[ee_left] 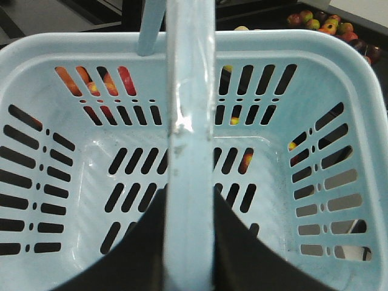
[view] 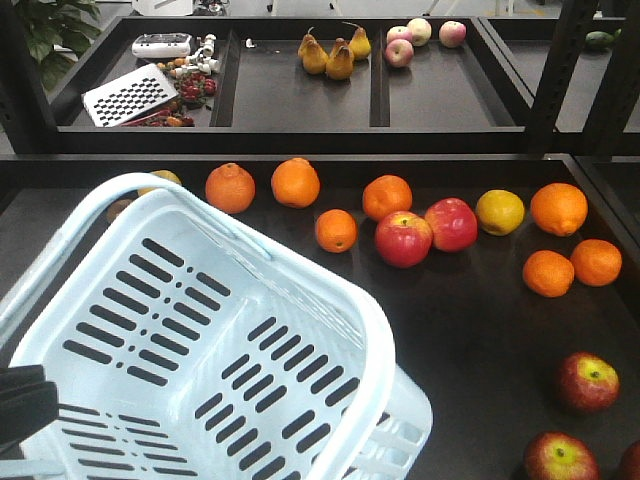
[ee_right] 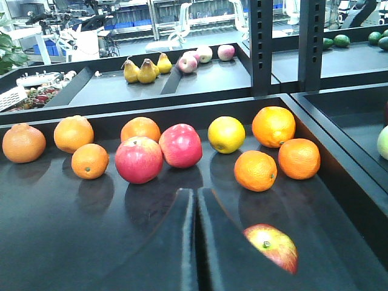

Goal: Pick three apples into basket with both arms
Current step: 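Lower the held light-blue basket toward the table with the left gripper, then set the basket on the table and open the left gripper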

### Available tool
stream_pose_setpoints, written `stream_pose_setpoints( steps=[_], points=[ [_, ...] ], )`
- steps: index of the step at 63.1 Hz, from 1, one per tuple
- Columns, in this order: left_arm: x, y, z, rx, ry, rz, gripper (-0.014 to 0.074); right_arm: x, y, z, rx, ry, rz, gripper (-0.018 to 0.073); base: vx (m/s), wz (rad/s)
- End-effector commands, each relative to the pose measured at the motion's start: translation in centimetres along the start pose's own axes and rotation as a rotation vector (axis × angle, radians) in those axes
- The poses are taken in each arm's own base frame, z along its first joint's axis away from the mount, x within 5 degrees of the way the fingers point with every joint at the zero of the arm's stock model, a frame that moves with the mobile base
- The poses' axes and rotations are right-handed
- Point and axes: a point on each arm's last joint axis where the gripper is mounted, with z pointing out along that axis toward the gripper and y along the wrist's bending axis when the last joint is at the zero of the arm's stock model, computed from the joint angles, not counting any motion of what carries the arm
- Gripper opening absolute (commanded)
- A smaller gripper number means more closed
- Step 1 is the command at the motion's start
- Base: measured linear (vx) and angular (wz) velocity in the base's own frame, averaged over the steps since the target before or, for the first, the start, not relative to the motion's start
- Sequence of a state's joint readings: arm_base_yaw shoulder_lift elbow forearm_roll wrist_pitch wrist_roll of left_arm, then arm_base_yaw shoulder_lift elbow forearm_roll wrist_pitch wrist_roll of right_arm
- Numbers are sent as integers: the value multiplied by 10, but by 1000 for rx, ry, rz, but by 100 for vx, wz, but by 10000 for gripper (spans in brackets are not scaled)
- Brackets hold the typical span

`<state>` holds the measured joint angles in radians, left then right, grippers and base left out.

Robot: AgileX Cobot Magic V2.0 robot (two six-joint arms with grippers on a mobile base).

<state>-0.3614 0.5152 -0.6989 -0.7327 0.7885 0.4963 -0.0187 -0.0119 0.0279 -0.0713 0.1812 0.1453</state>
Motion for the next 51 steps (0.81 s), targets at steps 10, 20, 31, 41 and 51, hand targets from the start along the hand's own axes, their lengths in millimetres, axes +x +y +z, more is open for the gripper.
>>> stream_pose_setpoints(
  steps=[10,20,31,41,51],
  points=[
    [-20,18,32,-23,4,-37,-6,-3,0,0,-5,-76,-14,-9,0,0],
    [-34,35,66,-21,100,73,-6,-3,0,0,-5,-76,-14,-9,0,0],
    [-72,53,107,-3,142,198,-6,-3,0,0,-5,-76,-14,-9,0,0],
    [-94,70,150,64,218,277,-6,-3,0,0,-5,-76,-14,-9,0,0],
    [-102,89,195,159,301,364,-6,-3,0,0,-5,-76,-14,-9,0,0]
  ],
)
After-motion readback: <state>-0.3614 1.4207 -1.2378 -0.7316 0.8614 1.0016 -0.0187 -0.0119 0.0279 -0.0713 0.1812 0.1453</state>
